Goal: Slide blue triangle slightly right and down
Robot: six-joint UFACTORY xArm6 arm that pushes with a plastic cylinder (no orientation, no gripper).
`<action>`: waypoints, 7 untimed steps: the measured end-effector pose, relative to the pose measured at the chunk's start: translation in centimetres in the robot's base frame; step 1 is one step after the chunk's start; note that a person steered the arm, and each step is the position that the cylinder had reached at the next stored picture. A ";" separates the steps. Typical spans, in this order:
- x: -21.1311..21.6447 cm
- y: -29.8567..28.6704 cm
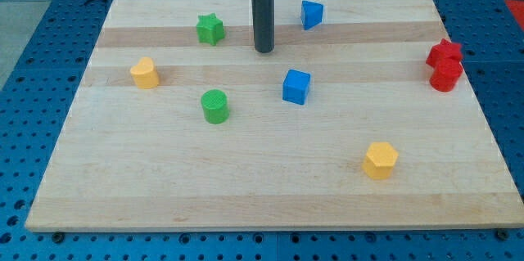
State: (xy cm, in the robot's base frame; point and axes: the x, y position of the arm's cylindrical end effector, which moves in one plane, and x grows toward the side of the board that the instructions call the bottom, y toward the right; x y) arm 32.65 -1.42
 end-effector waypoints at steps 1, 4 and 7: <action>0.0 0.0; 0.0 -0.5; -2.4 -2.5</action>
State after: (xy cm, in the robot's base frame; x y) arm 30.21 -3.88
